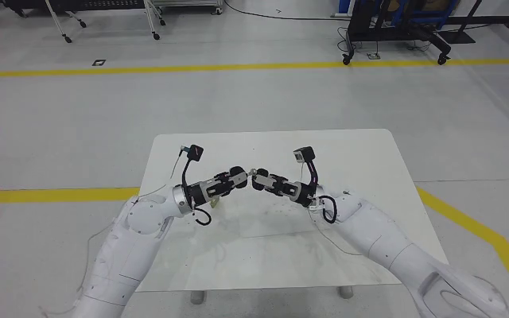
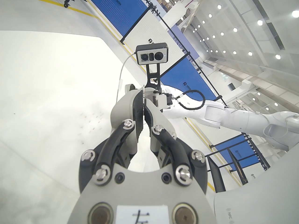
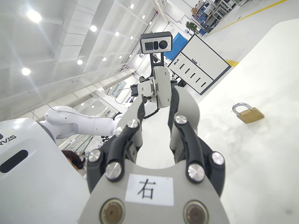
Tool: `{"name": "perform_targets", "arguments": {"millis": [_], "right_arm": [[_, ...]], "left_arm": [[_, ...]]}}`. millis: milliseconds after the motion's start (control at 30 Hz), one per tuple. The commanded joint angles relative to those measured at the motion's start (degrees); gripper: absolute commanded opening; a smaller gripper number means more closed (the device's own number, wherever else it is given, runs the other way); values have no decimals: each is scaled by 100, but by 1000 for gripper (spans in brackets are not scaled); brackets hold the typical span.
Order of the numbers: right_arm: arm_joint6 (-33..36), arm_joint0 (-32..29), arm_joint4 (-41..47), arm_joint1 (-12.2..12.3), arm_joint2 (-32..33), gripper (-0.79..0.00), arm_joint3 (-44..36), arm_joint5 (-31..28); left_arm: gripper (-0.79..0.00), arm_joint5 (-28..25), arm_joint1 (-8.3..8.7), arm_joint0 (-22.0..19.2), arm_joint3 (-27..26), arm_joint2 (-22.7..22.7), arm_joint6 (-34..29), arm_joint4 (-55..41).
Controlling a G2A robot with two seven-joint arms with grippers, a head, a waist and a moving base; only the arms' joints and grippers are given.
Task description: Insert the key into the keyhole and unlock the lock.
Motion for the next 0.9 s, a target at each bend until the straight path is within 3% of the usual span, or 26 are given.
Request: {"name": "perform_targets", "arguments": {"millis": [0,600,700,867], "right_arm": [[-87,-25,-57,27,129,0,54,-59],[-72,-8,-209,34,145,0,36,-42],[1,102,-1255,111,306,0,16,104],[556,86,-1683,293,591,0,-126,489]], "left_arm": [[-785,-10,11,3,-6,-38,52,5],[-785,247,24,98,-40,-169,480,-214],[-785,286,58,59,-64,-132,-50,-283],[-785,631,98,-135,61,108,-1224,-477]]}}
